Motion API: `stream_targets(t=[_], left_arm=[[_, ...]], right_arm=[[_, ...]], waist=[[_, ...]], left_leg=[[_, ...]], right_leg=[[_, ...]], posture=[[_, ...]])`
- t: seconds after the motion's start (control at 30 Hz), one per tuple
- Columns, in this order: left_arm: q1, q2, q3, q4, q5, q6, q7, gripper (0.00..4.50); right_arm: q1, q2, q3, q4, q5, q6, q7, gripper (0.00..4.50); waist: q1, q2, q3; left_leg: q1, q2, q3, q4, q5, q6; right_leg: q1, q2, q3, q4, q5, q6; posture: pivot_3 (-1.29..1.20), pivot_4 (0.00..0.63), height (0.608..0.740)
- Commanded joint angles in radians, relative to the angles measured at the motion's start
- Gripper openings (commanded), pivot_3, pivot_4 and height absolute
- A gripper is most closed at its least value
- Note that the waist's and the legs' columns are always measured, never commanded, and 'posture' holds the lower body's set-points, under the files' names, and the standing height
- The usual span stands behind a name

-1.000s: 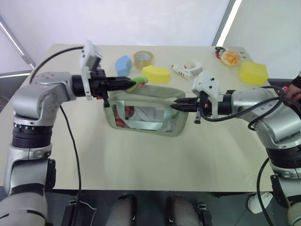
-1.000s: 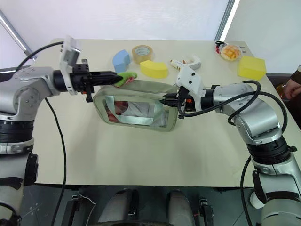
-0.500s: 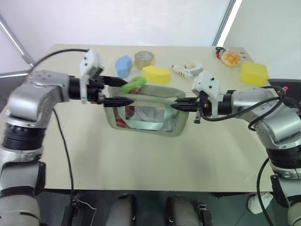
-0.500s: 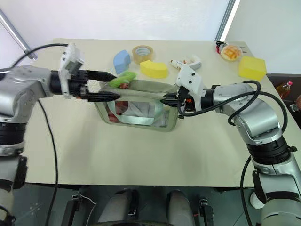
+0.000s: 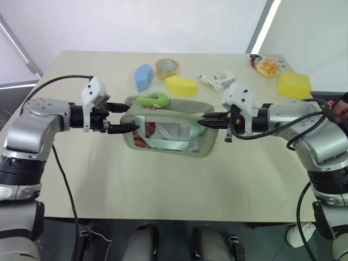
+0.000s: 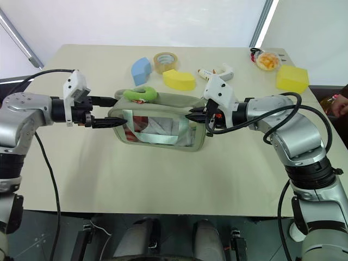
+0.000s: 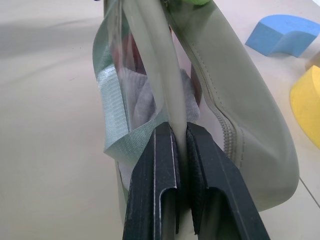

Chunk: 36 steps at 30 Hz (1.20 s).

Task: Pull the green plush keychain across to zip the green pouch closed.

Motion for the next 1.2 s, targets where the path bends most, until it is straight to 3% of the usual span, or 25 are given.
stream_targets(t=[0.03, 0.2, 0.23, 0.33, 0.5, 0.67, 0.9, 1.13, 1.2], left_arm=[[-0.026, 0.0, 0.006, 0.016, 0.019, -0.037, -0.006, 2.56], [-0.029, -0.002, 0.002, 0.011, 0.022, -0.036, -0.018, 0.06], [-0.031, -0.004, -0.001, 0.011, 0.025, -0.032, -0.015, 0.06], [-0.03, -0.008, -0.012, 0.004, 0.035, -0.037, -0.019, 0.0], [-0.024, -0.009, -0.012, -0.005, 0.038, -0.036, -0.025, 0.0], [-0.017, -0.008, -0.008, -0.016, 0.037, -0.03, -0.024, 0.0], [-0.018, -0.018, -0.017, -0.016, 0.044, -0.044, -0.022, 0.0], [-0.015, -0.016, -0.017, -0.022, 0.047, -0.051, -0.024, 0.0], [-0.01, -0.016, -0.016, -0.028, 0.046, -0.051, -0.023, 0.0]], right_arm=[[-0.034, 0.006, -0.014, -0.009, -0.009, -0.008, -0.003, 0.0], [-0.044, 0.014, -0.018, -0.006, -0.011, 0.0, -0.012, 0.0], [-0.047, 0.015, -0.024, -0.001, -0.005, 0.013, -0.014, 0.0], [-0.061, -0.001, -0.035, -0.003, 0.01, 0.027, 0.006, 1.05], [-0.136, -0.013, -0.04, 0.012, -0.006, 0.009, 0.02, 3.59], [-0.318, 0.144, -0.02, 0.064, 0.03, 0.023, -0.026, 3.59], [-0.427, 0.375, 0.105, 0.24, -0.074, -0.017, -0.109, 3.59], [-0.428, 0.404, 0.186, 0.289, -0.137, -0.007, -0.088, 3.59], [-0.42, 0.403, 0.2, 0.3, -0.155, -0.004, -0.084, 3.04]], waist=[[0.0, 0.0, 0.0], [0.0, 0.0, 0.0], [0.001, 0.0, 0.0], [0.001, 0.0, 0.0], [0.001, 0.0, 0.0], [-0.005, 0.001, 0.0], [-0.002, 0.0, 0.0], [-0.001, 0.0, 0.0], [-0.002, 0.0, 0.0]], left_leg=[[0.0, 0.0, 0.0, 0.0, 0.0, 0.0], [0.0, 0.0, 0.0, 0.0, 0.0, 0.0], [0.0, 0.0, 0.0, 0.0, 0.0, 0.0], [0.0, 0.0, 0.0, 0.0, 0.0, 0.0], [0.0, 0.0, 0.0, 0.0, 0.0, 0.0], [0.0, 0.0, 0.0, 0.0, 0.0, 0.0], [0.0, -0.001, 0.0, 0.001, 0.0, -0.001], [-0.001, -0.001, 0.0, 0.0, 0.001, -0.001], [0.0, -0.001, 0.0, 0.0, 0.001, -0.001]], right_leg=[[0.0, 0.0, 0.0, 0.0, 0.0, 0.0], [0.0, 0.0, 0.0, 0.0, 0.0, 0.0], [0.0, 0.0, 0.0, 0.0, 0.0, 0.0], [0.0, 0.0, 0.0, 0.0, 0.0, 0.0], [0.0, 0.0, 0.0, 0.0, 0.0, 0.0], [0.0, 0.0, 0.0, 0.0, 0.0, 0.0], [0.0, 0.0, 0.0, 0.001, 0.0, 0.0], [0.0, 0.0, 0.0, 0.001, 0.0, 0.0], [-0.001, 0.0, 0.0, 0.001, 0.0, 0.0]], posture=[[0.0, 0.15, 0.74], [0.0, 0.15, 0.74], [0.0, 0.15, 0.74], [0.0, 0.15, 0.74], [0.0, 0.15, 0.74], [0.0, 0.15, 0.74], [0.0, 0.15, 0.74], [0.0, 0.15, 0.74], [0.0, 0.15, 0.74]])
